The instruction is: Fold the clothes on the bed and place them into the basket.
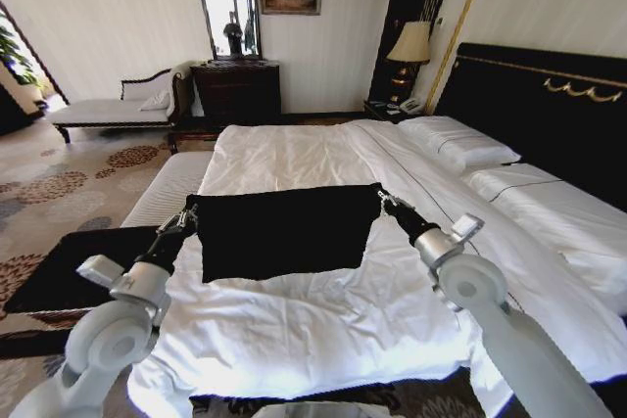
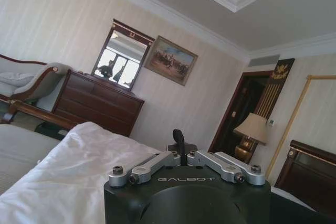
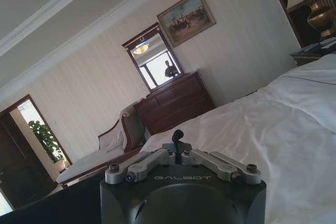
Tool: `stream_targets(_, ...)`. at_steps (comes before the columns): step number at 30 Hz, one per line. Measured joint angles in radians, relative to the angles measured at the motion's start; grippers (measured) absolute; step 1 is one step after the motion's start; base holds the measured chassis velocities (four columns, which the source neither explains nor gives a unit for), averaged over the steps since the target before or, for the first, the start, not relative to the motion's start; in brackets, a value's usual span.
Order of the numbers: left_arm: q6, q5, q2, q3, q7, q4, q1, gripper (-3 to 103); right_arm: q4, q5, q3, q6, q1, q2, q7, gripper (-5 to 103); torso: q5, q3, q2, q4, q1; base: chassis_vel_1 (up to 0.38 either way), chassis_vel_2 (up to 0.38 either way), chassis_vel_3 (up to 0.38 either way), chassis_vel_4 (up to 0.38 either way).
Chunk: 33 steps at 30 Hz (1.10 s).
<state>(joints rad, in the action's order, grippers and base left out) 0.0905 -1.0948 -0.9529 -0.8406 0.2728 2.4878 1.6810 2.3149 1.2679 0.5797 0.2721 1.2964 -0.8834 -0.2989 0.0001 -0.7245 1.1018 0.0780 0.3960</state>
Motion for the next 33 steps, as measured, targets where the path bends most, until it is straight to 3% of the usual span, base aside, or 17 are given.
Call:
stream_targets(1,0.0,0.0,0.0,0.0,0.0,0.0,0.0,0,0.0,0.0,0.0,0.0,0.0,0.0,0.0,1,0.0,0.0,0.0,0.0,0.0,0.0,0.0,0.0,0.0)
stream_targets(4,-0.001,0.007,-0.041,-0.098,-0.025,0.022,0.208,0,0.102,-0.009,0.094,0.012,0.139,-0.036,-0.013,1,0.0001,0.0,0.0,-0.0004,0.0,0.0,0.0,0.0,0.0)
stream_targets(6,-0.001,0.007,-0.052,-0.112,-0.03,0.022,0.251,0,0.144,-0.007,0.125,0.019,0.181,-0.048,-0.021,1,0.0001,0.0,0.0,-0.0006,0.0,0.0,0.0,0.0,0.0)
stream_targets(11,0.025,0.026,-0.056,-0.025,0.025,0.021,0.24,0,0.195,0.006,0.153,0.044,0.238,-0.065,-0.055,1,-0.0003,0.0,0.0,-0.0003,0.0,0.0,0.0,0.0,0.0)
stream_targets(14,0.046,0.043,-0.025,0.091,0.076,0.019,0.103,0,0.158,0.012,0.088,0.057,0.178,-0.073,-0.075,1,-0.0006,0.0,0.0,0.0001,0.0,0.0,0.0,0.0,0.0)
stream_targets(17,0.056,0.026,-0.001,0.137,0.089,0.015,0.006,0,0.082,0.013,0.036,0.062,0.12,-0.076,-0.079,1,0.0001,0.0,0.0,-0.0001,0.0,0.0,0.0,0.0,0.0)
stream_targets(20,0.06,0.017,0.035,0.212,0.092,-0.085,-0.137,0,-0.052,0.02,-0.036,0.065,0.015,-0.086,-0.076,1,0.0,0.0,0.0,-0.0001,0.0,0.0,0.0,0.0,0.0)
stream_targets(22,0.059,0.018,0.04,0.236,0.092,-0.119,-0.17,0,-0.09,0.018,-0.052,0.065,-0.016,-0.091,-0.07,1,0.0,0.0,0.0,0.0001,0.0,0.0,0.0,0.0,0.0)
stream_targets(27,0.053,0.034,0.018,0.394,0.074,-0.386,-0.392,0,-0.348,-0.018,-0.156,0.05,-0.208,-0.126,-0.028,1,-0.0003,-0.001,0.0,-0.0006,0.0,0.0,0.0,0.0,0.0)
stream_targets(28,0.053,0.034,0.018,0.394,0.074,-0.386,-0.392,0,-0.348,-0.018,-0.156,0.05,-0.208,-0.126,-0.028,1,-0.0003,-0.001,0.0,-0.0006,0.0,0.0,0.0,0.0,0.0)
stream_targets(33,0.024,0.089,-0.06,0.492,0.016,-0.65,-0.58,0,-0.551,-0.138,-0.241,0.024,-0.328,-0.203,0.026,1,-0.0003,-0.001,0.0,0.0002,0.0,0.0,0.0,0.0,0.0)
